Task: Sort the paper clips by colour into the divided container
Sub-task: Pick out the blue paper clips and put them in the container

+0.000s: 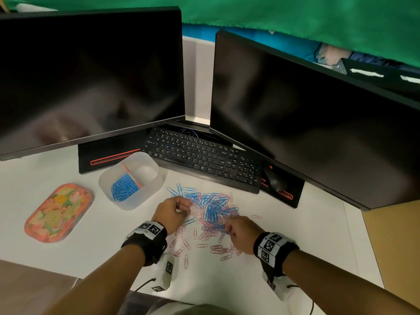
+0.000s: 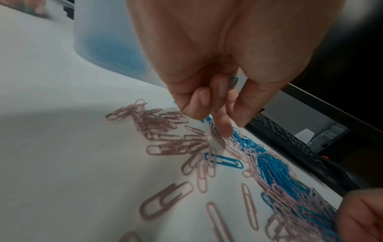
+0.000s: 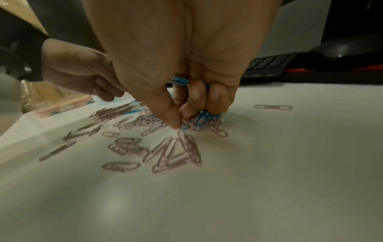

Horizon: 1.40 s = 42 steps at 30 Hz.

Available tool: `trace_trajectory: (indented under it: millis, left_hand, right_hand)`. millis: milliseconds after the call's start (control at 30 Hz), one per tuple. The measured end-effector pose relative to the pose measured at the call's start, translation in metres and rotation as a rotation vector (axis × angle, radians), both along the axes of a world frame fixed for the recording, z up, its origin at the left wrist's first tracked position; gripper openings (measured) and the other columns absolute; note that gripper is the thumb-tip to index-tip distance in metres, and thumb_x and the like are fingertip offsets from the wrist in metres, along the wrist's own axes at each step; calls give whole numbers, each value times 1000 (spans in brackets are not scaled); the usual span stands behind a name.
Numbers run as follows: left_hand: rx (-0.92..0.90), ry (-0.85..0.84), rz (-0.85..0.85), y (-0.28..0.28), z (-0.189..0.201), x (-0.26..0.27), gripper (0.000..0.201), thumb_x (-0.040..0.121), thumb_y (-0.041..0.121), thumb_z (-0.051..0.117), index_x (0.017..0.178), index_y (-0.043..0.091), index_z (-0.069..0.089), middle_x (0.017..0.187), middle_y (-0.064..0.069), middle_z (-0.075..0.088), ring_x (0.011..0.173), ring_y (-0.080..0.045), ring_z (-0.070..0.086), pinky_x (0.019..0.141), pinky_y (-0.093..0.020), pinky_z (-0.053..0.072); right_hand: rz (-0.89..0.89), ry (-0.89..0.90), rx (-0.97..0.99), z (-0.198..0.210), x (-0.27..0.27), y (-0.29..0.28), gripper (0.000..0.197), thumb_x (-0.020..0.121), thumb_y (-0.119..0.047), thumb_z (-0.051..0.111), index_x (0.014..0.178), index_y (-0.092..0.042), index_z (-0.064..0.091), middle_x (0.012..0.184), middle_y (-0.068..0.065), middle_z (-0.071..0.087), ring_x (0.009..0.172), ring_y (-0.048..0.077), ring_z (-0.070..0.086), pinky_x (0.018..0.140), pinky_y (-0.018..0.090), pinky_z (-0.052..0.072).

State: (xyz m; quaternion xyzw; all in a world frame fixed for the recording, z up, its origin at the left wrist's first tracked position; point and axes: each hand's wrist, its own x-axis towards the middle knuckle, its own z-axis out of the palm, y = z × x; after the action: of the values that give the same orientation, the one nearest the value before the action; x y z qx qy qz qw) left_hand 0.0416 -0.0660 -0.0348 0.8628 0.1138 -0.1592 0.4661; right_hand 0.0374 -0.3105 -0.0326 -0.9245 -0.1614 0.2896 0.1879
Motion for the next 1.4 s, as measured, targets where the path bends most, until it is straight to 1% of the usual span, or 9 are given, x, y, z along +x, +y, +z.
trace_trajectory:
  millis: [267,500,733,867,1000,1100,1233,1333,1400]
  left_hand:
    - [483,-14,-382,-10,-6,-6,12,81,15,57,79,27,57,92,4,59,86,-19,59,74,-27,49]
    - [522,-3,-402,-14,-4,-5,11,83,18,52,80,26,59,92,5,58,84,-18,58,71,-26,48]
    - [332,28,-279,-13,1,-1,11,84,15,55,79,19,63,84,3,66,81,-17,62,73,-27,52]
    - [121,10,-144,-9,4,1,13,83,11,67,78,23,65,77,10,64,75,-9,59,67,-11,42]
    - [-137,61,-28,-9,10,4,25,85,4,67,98,25,67,87,-1,68,82,-14,64,79,-15,49]
    - [-280,119,51,-10,19,4,15,91,7,61,96,17,71,78,3,66,57,0,54,58,-10,41]
    - [-401,189,161,-6,24,1,21,90,5,56,82,18,71,57,5,53,50,-14,37,51,-23,31]
    - [-347,144,115,-1,33,-2,18,92,4,54,88,12,69,68,8,61,41,1,44,46,-12,34]
    - [-315,123,98,2,34,-3,18,92,2,52,85,12,66,73,5,61,36,4,45,43,-7,33]
  right_hand:
    - [-94,38,87,6,5,-2,22,83,-11,58,68,-26,51,67,-15,49,62,2,48,61,16,41]
    - [-194,125,159,10,12,-7,22,76,-11,65,65,-25,52,68,-13,52,63,-1,47,57,11,35]
    - [-259,134,231,15,20,-9,25,76,-22,71,58,-26,54,67,-8,57,69,8,52,72,28,44]
    - [-311,159,310,20,27,-6,20,79,-17,70,64,-23,59,67,-8,58,66,5,51,68,23,44]
    - [-431,265,469,30,34,2,9,78,-14,75,78,-15,66,71,-7,62,63,3,55,64,15,44]
    - [-529,421,626,32,39,13,6,85,-11,69,91,-9,68,62,-6,58,49,3,47,52,20,39]
    - [-527,568,755,36,46,30,7,89,-12,65,90,-5,67,56,-1,47,49,10,38,47,22,31]
    - [-363,409,550,39,50,37,10,88,-20,66,87,-12,71,54,-10,58,52,3,50,57,22,44]
    - [-275,277,430,36,52,38,10,87,-26,68,81,-19,73,74,-10,70,71,2,61,79,27,51]
